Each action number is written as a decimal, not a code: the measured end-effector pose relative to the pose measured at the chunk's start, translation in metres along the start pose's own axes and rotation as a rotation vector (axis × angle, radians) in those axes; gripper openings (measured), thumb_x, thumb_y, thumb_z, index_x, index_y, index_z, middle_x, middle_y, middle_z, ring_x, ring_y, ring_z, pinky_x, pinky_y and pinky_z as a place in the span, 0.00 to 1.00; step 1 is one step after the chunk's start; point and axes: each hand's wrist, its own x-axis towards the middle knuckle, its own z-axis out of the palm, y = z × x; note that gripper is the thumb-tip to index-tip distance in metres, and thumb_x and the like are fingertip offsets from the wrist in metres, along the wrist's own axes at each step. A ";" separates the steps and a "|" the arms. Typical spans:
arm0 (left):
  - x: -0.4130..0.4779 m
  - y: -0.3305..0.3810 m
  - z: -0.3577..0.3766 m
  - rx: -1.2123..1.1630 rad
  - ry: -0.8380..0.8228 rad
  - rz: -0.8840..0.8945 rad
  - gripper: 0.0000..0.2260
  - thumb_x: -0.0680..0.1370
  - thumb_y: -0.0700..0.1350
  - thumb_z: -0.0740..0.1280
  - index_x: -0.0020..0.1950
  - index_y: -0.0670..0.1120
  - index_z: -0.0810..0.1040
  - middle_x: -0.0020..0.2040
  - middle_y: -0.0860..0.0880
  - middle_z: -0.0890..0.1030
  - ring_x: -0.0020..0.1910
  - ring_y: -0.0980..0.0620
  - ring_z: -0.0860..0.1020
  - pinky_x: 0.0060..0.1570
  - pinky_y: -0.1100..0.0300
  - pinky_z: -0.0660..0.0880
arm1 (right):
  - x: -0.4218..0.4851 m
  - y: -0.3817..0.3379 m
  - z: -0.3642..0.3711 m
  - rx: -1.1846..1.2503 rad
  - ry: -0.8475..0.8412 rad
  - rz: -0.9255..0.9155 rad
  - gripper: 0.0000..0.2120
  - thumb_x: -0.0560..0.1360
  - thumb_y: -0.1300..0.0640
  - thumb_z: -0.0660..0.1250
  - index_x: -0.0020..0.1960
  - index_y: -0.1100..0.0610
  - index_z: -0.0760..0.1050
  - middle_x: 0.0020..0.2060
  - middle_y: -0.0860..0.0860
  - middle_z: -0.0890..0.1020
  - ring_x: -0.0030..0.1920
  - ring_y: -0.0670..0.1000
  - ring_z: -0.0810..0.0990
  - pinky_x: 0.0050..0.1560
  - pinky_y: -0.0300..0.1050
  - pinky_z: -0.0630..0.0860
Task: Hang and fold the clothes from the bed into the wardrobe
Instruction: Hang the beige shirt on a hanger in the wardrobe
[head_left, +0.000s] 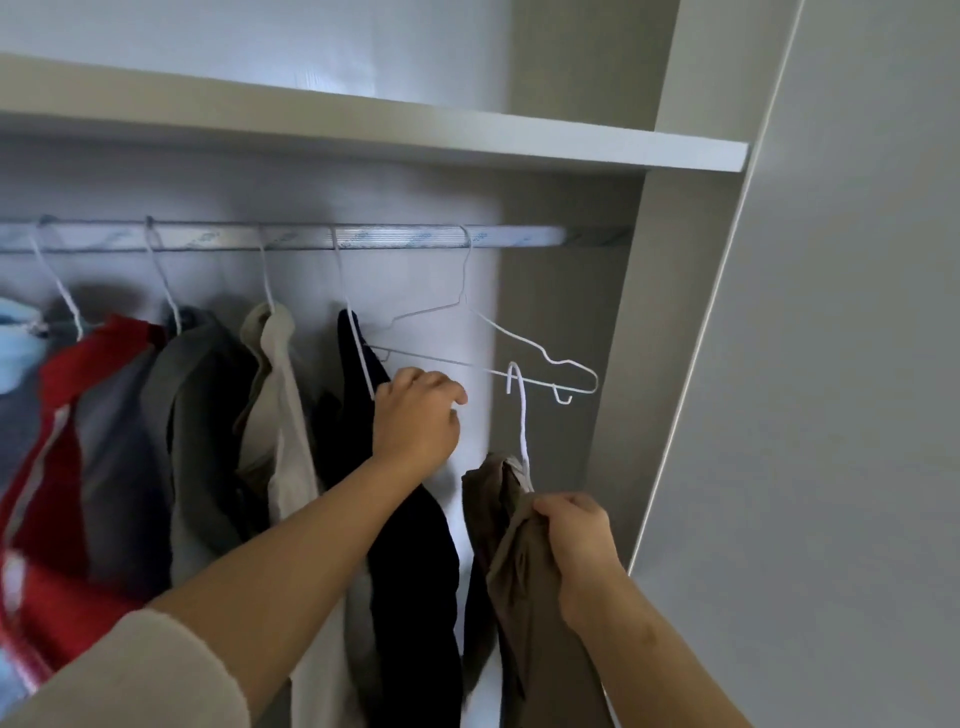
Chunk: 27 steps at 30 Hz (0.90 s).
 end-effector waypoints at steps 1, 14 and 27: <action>-0.003 -0.007 -0.003 0.058 0.036 -0.020 0.13 0.76 0.41 0.61 0.57 0.52 0.78 0.64 0.54 0.73 0.66 0.50 0.62 0.59 0.55 0.56 | -0.001 -0.001 0.005 -0.007 -0.016 -0.002 0.03 0.73 0.64 0.64 0.47 0.62 0.73 0.36 0.56 0.76 0.35 0.53 0.74 0.34 0.41 0.71; -0.013 -0.067 -0.040 -0.283 -0.023 -0.439 0.26 0.73 0.37 0.65 0.70 0.46 0.62 0.65 0.43 0.70 0.62 0.42 0.70 0.56 0.54 0.68 | 0.015 -0.064 0.070 -0.118 -0.204 -0.108 0.03 0.74 0.68 0.60 0.42 0.63 0.72 0.34 0.57 0.73 0.35 0.54 0.71 0.36 0.43 0.68; 0.016 -0.077 -0.052 -0.742 -0.230 -0.659 0.07 0.79 0.44 0.61 0.57 0.48 0.73 0.32 0.51 0.80 0.34 0.58 0.76 0.28 0.64 0.69 | 0.064 -0.142 0.122 -0.068 -0.211 -0.289 0.10 0.73 0.69 0.60 0.36 0.59 0.69 0.31 0.54 0.74 0.30 0.51 0.71 0.29 0.39 0.67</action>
